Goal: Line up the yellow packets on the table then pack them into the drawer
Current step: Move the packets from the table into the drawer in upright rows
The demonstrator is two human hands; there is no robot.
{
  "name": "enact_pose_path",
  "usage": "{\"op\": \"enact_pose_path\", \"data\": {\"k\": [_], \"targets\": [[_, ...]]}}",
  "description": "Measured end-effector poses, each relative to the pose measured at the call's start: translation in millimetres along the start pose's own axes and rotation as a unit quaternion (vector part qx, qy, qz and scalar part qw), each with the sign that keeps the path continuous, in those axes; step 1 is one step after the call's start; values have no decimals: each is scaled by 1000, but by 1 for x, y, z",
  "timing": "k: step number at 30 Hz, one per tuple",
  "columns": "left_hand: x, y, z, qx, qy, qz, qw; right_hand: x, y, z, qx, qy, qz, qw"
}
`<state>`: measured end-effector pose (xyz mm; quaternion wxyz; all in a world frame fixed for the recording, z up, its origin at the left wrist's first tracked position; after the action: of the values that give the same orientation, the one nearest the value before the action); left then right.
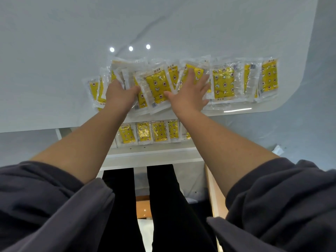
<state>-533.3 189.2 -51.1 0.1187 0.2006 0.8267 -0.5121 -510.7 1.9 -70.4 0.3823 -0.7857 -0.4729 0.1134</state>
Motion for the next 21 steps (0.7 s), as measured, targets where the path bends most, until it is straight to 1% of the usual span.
{"op": "enact_pose_path", "data": {"k": [3, 7, 9, 11, 15, 18, 21], "targets": [[0, 1, 1, -4, 0, 3, 1000, 2, 0, -2, -8, 7, 14, 1000], [0, 2, 3, 8, 1, 13, 1000, 4, -1, -10, -67, -21, -41, 997], [-1, 1, 6, 12, -3, 13, 1000, 6, -4, -10, -82, -13, -73, 994], [-4, -2, 9, 13, -8, 15, 1000, 7, -6, -7, -84, 17, -82, 993], [-6, -2, 14, 7, -19, 19, 1000, 6, -9, 2, -78, 53, -61, 994], [-7, -1, 20, 18, -39, 20, 999, 10, -11, 4, -61, 127, -70, 988], [-8, -2, 21, 23, -50, 30, 998, 11, -13, 2, -36, 196, -60, 978]]}}
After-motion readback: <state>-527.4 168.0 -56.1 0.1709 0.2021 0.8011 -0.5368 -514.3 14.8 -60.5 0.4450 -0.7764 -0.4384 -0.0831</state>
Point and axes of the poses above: each hand's wrist, its own y-axis towards the middle knuckle, its own z-axis out of the palm, x = y × z, the point moved 4 cm from there along y, towards the middle knuckle, and after that the axes turned 1 degree about x, right-handed, at the moved point
